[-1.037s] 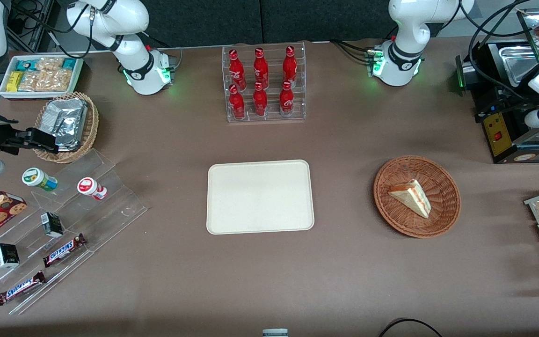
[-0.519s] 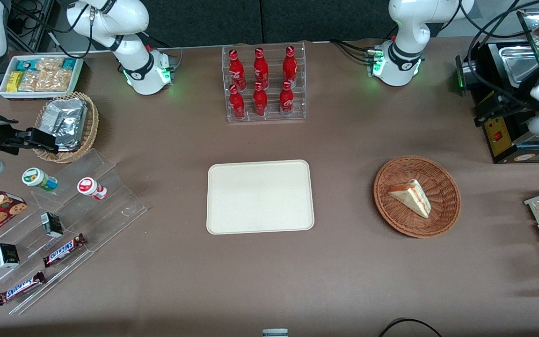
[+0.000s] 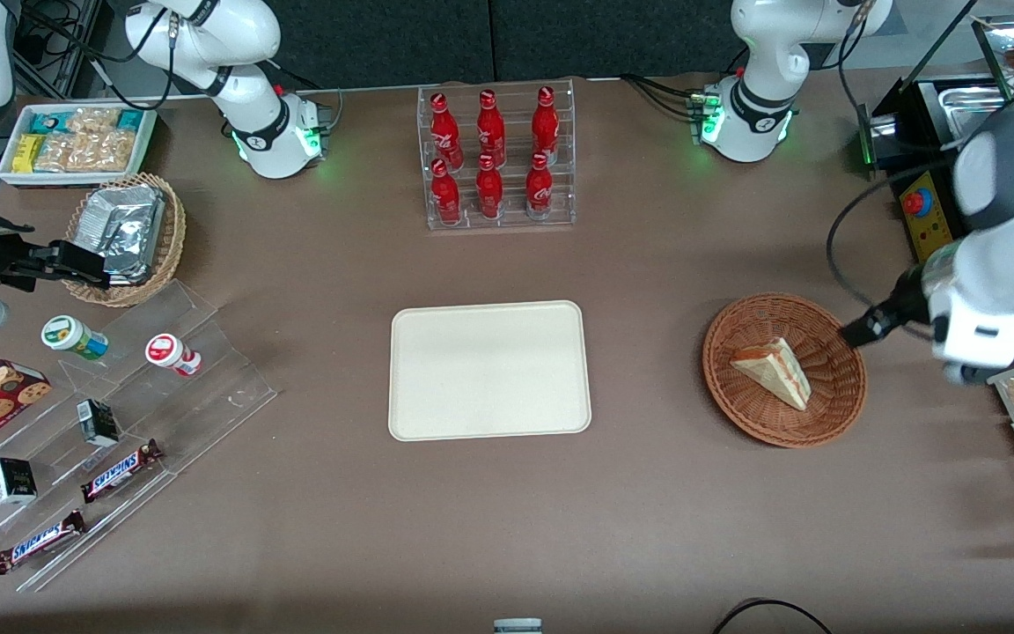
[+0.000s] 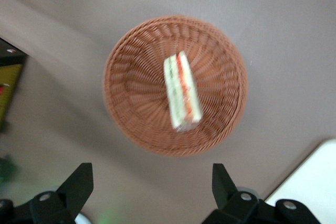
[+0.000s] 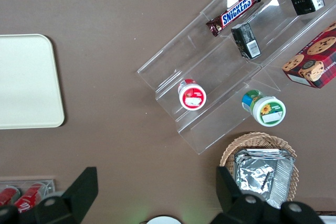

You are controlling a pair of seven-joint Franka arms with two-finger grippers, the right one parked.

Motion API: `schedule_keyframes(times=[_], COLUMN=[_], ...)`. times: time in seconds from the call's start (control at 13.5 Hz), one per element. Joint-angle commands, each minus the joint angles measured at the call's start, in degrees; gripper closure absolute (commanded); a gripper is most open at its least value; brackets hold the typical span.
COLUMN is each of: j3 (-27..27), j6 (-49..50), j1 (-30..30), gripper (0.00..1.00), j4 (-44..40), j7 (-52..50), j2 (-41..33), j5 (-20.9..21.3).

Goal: Place sandwich from basket to tray
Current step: 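Move the open left gripper over the sandwich in the wicker basket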

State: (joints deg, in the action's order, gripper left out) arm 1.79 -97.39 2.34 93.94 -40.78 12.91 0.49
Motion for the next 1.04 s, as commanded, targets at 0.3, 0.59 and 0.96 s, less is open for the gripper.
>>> schedule_keyframes(times=[0.3, 0.59, 0.96], j3=[0.0, -0.1, 0.0], j6=[-7.4, -9.7, -17.6], j1=[2.5, 2.3, 2.4], gripper=[0.00, 0.00, 0.00], j4=[-1.0, 1.3, 7.6], j7=[-13.4, -15.5, -18.1], j2=[9.4, 12.0, 12.1], j5=[0.0, -0.2, -0.3])
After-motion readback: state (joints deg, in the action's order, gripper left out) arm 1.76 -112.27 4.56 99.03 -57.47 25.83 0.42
